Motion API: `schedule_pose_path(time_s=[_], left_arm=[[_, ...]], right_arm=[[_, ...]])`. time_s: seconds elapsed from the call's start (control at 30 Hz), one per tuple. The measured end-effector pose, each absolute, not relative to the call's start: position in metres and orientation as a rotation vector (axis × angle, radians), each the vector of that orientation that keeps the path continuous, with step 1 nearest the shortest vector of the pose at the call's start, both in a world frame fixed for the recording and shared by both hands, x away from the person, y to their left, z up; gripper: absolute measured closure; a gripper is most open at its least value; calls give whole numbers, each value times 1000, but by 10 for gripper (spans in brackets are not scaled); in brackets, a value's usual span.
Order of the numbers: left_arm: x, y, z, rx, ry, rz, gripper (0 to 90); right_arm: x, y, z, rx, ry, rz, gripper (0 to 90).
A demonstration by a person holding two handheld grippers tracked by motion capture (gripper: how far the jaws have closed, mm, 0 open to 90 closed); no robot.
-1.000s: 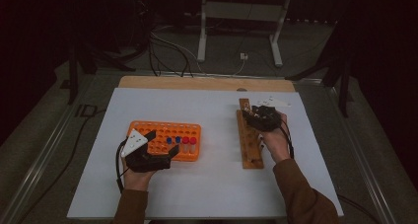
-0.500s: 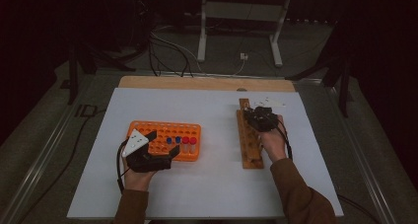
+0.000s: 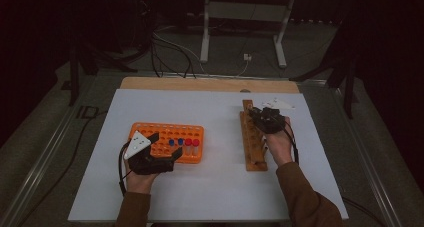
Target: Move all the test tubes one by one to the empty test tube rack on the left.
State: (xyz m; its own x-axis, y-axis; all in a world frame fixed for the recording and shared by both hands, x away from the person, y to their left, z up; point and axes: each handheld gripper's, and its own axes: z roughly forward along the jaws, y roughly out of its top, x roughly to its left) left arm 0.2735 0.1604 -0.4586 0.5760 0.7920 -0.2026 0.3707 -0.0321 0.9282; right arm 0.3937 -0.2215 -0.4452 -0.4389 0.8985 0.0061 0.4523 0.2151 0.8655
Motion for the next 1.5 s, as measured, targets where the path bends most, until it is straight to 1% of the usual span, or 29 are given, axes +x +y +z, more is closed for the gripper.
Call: schedule_pose_path(time_s=[0.67, 1.2, 1.5], left_arm=[[272, 155, -456, 1641, 976, 453, 5], [269, 142, -451, 1662, 934, 487, 6], [265, 130, -447, 1683, 894, 510, 9]], right_arm=[[365, -228, -403, 1118, 1945, 1246, 763], [329, -211, -412, 1040, 2067, 1354, 761], [311, -194, -416, 985, 2148, 1382, 760]])
